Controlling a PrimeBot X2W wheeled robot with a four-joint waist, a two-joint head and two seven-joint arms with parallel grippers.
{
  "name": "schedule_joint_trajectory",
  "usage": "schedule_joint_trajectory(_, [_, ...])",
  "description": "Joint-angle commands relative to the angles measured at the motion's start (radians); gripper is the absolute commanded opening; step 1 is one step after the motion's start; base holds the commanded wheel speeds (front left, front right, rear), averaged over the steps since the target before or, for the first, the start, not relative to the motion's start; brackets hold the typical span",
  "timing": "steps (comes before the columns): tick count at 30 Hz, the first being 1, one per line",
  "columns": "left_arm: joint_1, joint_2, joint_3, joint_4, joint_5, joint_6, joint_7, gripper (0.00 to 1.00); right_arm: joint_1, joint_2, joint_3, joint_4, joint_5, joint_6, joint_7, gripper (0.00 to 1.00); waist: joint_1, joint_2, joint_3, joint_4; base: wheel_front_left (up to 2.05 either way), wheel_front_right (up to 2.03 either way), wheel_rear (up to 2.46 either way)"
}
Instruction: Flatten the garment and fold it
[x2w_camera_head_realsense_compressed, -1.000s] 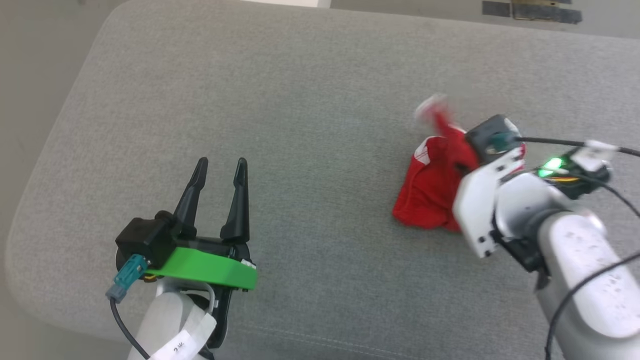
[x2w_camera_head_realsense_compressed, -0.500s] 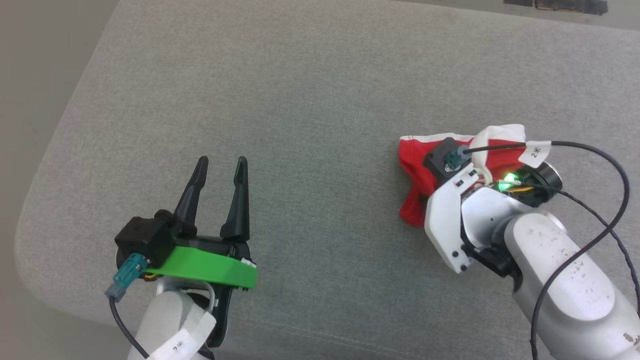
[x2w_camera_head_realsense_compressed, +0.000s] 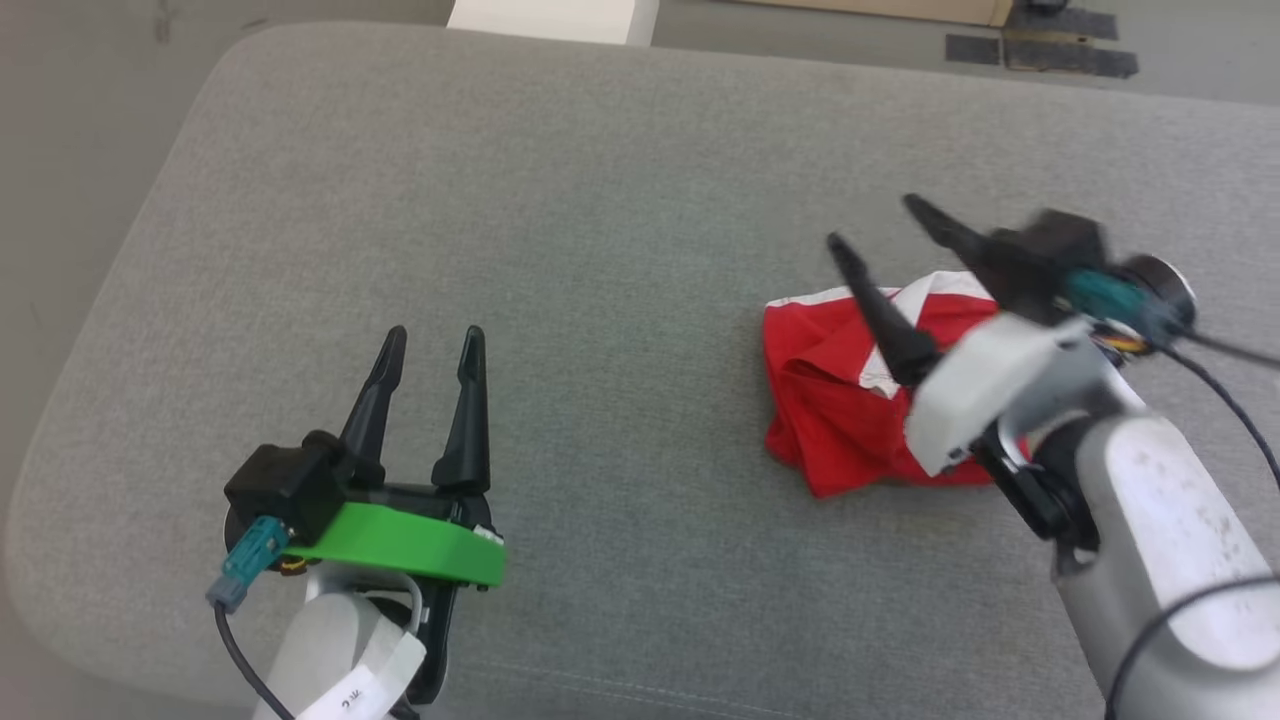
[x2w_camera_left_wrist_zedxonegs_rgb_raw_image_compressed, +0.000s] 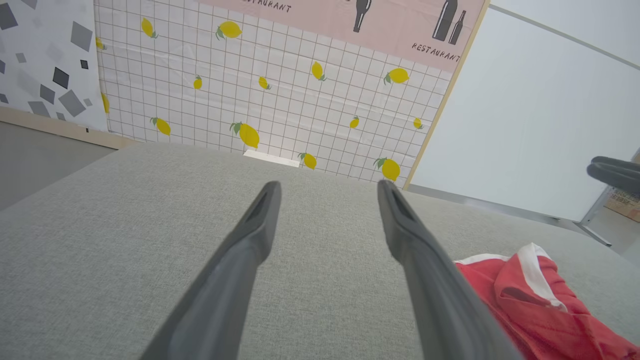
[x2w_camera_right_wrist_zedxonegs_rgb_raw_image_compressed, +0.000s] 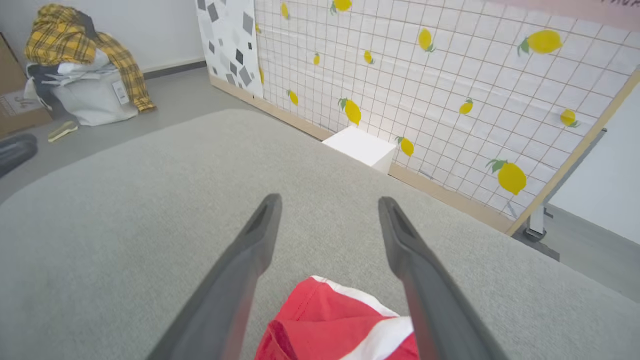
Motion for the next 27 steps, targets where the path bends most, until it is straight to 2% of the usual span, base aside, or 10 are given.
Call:
schedule_joint_trajectory(1, [0.018, -0.003, 0.003, 0.002, 0.009, 0.001, -0.004, 1.00, 0.046, 0.022, -0.039, -0.016, -0.015, -0.001, -0.053, 1.00, 0.0000, 0.0000, -0.027, -0.027, 0.00, 0.00, 0.00])
schedule_joint_trajectory(6, [0.033, -0.003, 0.015, 0.006, 0.020, 0.004, -0.004, 1.00, 0.182, 0.098, -0.195, -0.068, -0.049, -0.001, -0.253, 1.00, 0.0000, 0.0000, -0.056, -0.069, 0.00, 0.00, 0.00])
schedule_joint_trajectory(12, [0.055, -0.003, 0.026, 0.013, 0.034, 0.003, -0.004, 1.00, 0.314, 0.139, -0.301, -0.067, -0.071, -0.001, -0.409, 1.00, 0.0000, 0.0000, -0.091, -0.113, 0.00, 0.00, 0.00])
schedule_joint_trajectory(18, [0.082, -0.003, 0.028, 0.018, 0.060, 0.002, -0.004, 1.00, 0.426, 0.158, -0.375, -0.048, -0.111, -0.001, -0.475, 1.00, 0.0000, 0.0000, -0.126, -0.139, 0.00, 0.00, 0.00])
schedule_joint_trajectory(27, [0.131, -0.003, 0.033, 0.024, 0.095, 0.000, -0.004, 1.00, 0.517, 0.163, -0.380, -0.022, -0.144, -0.001, -0.489, 1.00, 0.0000, 0.0000, -0.161, -0.171, 0.00, 0.00, 0.00])
